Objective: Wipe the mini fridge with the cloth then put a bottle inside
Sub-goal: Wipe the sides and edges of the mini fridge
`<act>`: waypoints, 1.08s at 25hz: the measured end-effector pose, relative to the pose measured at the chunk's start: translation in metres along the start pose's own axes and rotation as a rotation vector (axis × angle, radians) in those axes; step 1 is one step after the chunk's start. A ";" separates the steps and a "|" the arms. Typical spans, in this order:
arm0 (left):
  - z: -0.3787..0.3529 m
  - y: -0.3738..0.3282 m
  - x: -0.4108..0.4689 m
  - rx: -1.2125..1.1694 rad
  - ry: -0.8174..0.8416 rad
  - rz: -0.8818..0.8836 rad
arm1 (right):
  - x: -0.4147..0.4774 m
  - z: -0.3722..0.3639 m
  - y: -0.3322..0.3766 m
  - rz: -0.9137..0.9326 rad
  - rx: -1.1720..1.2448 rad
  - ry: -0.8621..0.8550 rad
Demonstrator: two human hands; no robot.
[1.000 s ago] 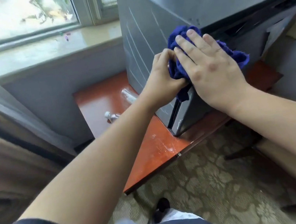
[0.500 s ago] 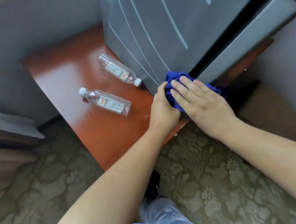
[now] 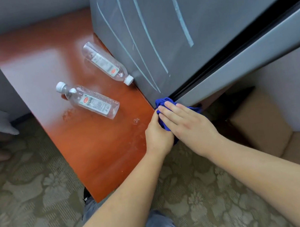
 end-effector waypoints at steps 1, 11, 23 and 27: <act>0.002 -0.021 -0.006 -0.029 -0.026 -0.032 | -0.002 0.020 -0.011 -0.016 0.012 -0.022; 0.029 -0.270 -0.051 -0.302 -0.263 -0.540 | -0.041 0.284 -0.136 -0.225 0.321 -0.457; 0.079 -0.256 0.026 -0.187 -0.293 -0.505 | 0.073 0.271 -0.112 -0.266 0.145 -0.247; 0.114 -0.248 0.079 -0.187 -0.251 -0.466 | 0.135 0.265 -0.102 -0.273 0.082 -0.144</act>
Point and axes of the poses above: each hand's wrist, its own x-axis towards the middle knuckle, its own z-axis out of the back of the hand, y = z × x, the point moved 8 cm from there along x, towards the middle knuckle, and after that the axes turned 13 degrees about -z, right-handed, at the moved point
